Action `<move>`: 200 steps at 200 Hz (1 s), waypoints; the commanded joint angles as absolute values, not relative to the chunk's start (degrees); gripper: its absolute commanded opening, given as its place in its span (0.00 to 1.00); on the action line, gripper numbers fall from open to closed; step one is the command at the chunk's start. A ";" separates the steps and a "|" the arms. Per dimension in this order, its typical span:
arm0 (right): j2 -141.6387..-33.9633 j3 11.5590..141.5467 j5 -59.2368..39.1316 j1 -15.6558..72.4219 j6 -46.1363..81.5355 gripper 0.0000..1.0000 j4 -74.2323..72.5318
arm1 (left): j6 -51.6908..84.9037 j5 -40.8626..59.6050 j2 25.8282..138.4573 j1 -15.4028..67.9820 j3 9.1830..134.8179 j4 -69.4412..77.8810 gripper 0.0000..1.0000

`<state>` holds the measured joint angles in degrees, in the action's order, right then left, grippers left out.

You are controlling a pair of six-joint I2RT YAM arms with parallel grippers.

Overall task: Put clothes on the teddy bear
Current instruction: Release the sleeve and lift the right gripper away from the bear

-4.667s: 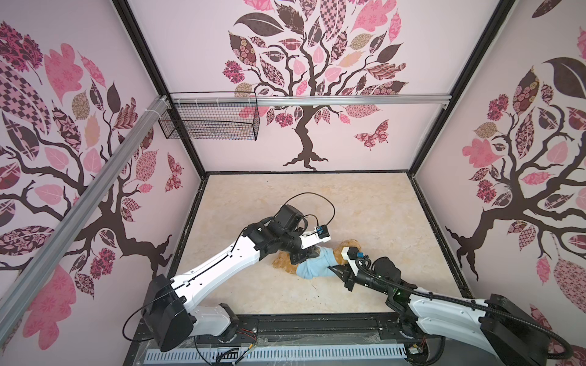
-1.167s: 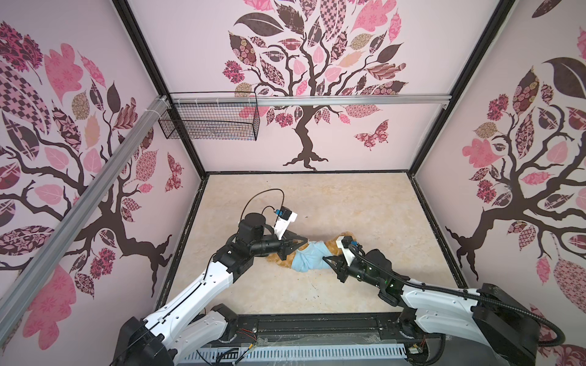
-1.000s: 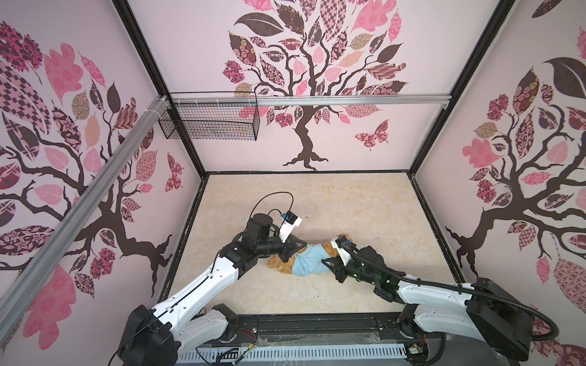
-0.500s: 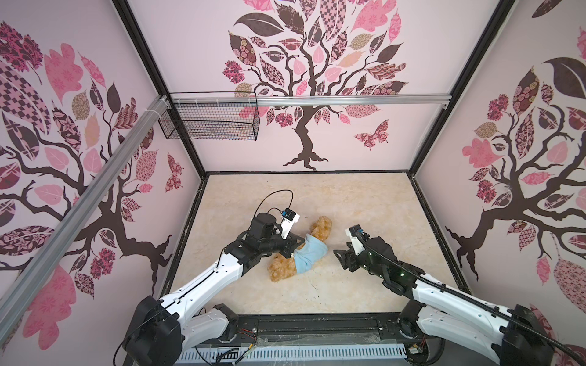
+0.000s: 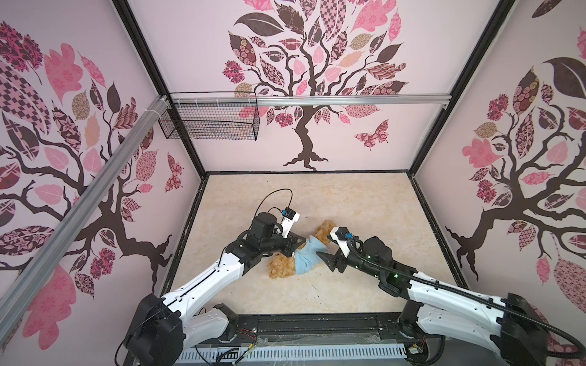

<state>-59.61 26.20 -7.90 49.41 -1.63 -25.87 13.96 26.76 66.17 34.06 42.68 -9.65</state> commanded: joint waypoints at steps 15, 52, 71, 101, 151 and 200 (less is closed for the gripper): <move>-67.64 25.89 -15.47 50.09 -4.83 0.77 -41.74 | 15.44 28.98 66.62 34.19 43.96 -7.34 0.00; -78.09 26.36 -14.53 50.49 -5.87 0.74 -50.08 | 15.74 30.18 66.99 34.28 44.06 -7.01 0.00; -83.87 25.46 -12.10 50.52 -6.19 0.61 -55.55 | 16.21 31.02 66.63 34.28 44.18 -6.96 0.00; -89.46 20.73 -11.47 50.52 -3.76 0.29 -64.30 | 17.14 31.84 65.60 34.19 44.30 -6.83 0.00; -91.41 17.95 -16.19 50.54 -0.90 0.14 -69.25 | 7.83 30.53 62.52 33.66 46.04 -14.21 0.25; -90.79 18.34 -17.22 50.55 0.12 0.13 -69.48 | 0.93 28.80 63.18 34.70 48.79 -21.63 0.36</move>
